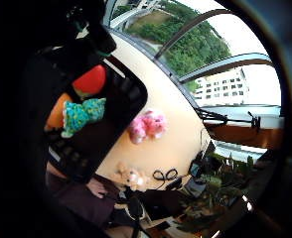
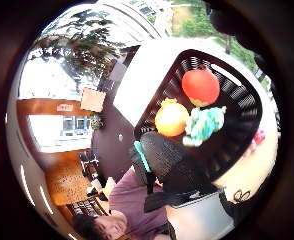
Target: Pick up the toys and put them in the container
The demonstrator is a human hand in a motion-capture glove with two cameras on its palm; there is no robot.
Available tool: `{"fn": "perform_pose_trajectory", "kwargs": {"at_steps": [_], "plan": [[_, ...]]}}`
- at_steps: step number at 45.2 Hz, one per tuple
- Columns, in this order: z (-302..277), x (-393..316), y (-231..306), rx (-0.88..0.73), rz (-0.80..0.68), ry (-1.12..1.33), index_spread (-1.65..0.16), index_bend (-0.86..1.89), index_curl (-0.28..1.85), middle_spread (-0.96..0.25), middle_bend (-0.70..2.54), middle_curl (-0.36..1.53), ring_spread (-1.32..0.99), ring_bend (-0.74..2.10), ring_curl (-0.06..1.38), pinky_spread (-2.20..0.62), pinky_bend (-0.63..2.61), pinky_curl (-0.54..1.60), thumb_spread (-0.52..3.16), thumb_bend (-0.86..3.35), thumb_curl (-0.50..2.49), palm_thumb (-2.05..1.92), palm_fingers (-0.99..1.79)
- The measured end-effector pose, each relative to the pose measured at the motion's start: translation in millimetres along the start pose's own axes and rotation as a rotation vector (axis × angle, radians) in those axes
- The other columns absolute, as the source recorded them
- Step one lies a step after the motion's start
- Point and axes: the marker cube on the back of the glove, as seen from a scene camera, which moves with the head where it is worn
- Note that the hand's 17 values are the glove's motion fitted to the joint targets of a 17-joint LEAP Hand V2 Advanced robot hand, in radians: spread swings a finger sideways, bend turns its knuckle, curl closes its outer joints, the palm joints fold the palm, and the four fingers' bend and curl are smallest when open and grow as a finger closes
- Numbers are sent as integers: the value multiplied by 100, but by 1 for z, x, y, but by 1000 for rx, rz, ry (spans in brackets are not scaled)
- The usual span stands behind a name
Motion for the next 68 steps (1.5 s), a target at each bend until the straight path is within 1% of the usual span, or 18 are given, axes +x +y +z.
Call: {"fn": "perform_pose_trajectory", "kwargs": {"at_steps": [4, 8, 12, 13, 14, 18, 23, 33, 36, 43, 50, 53, 56, 58, 61, 63, 64, 68], "plan": [[-10, 19, 14, -10, -3, -6, -25, 19, 59, -18, 44, 52, -18, 89, 43, -6, 104, 43, 115, -6, 40, -7, -9], [-17, 54, 29, -5, 35, 104, -26, 16, 56, -18, 43, 52, -16, 83, 41, -4, 99, 41, 117, -6, 37, -7, -9], [-27, 79, 46, 9, 30, 80, -26, 15, 53, -18, 42, 51, -15, 78, 39, -2, 97, 40, 117, -6, 35, -6, -8], [-29, 85, 50, 11, 40, 70, -26, 14, 53, -18, 42, 51, -15, 77, 39, -2, 97, 39, 117, -5, 34, -6, -8], [-31, 91, 54, 14, 67, 48, -26, 16, 52, -17, 34, 48, -14, 78, 39, -1, 98, 39, 118, -5, 34, -6, -11], [-35, 117, 65, 29, 193, -3, -26, 14, 50, -17, 31, 47, -14, 77, 38, 0, 96, 38, 119, -5, 32, -5, -10], [-25, 146, 80, 22, 198, 29, -27, 13, 47, -18, 26, 46, -13, 72, 36, 0, 93, 37, 122, -1, 32, 0, -14], [43, 176, 91, -53, 178, 30, -28, 11, 40, -17, 18, 42, -12, 56, 32, 0, 87, 35, 127, 1, 34, 11, -19], [73, 183, 85, -91, 189, 18, -27, 8, 37, -14, 14, 41, -11, 51, 30, 0, 86, 35, 126, 0, 34, 11, -27], [134, 186, 71, -176, 184, -10, -25, 8, 32, -11, 12, 36, -7, 39, 27, 0, 82, 34, 124, -2, 33, 11, -32], [218, 177, 50, -345, 152, -51, -24, 11, 30, -6, 9, 32, -3, 21, 24, 1, 72, 32, 119, -3, 33, 9, -38], [236, 180, 43, -339, 124, -119, -24, 11, 29, -4, 7, 29, -1, 14, 23, 3, 72, 32, 116, -3, 33, 8, -39], [243, 189, 37, -267, 92, -189, -26, 16, 30, -4, 3, 26, 1, 11, 21, 5, 78, 33, 115, -2, 33, 9, -35], [244, 193, 34, -214, 86, -190, -29, 25, 33, -4, 2, 24, 2, 6, 18, 6, 86, 35, 116, 1, 34, 15, -26], [245, 195, 30, -144, 82, -175, -30, 32, 35, -5, 7, 22, 3, 12, 17, 7, 87, 36, 118, 4, 36, 22, -11], [245, 194, 28, -105, 82, -180, -30, 43, 39, -10, 15, 24, 2, 20, 18, 6, 83, 35, 120, 6, 37, 27, 10], [245, 193, 26, -90, 86, -185, -30, 47, 40, -12, 19, 24, 1, 25, 20, 5, 81, 34, 121, 6, 37, 28, 25], [243, 192, 24, -64, 110, -193, -30, 59, 42, -17, 29, 28, -6, 37, 22, -2, 74, 30, 123, 10, 40, 37, 60]]}}
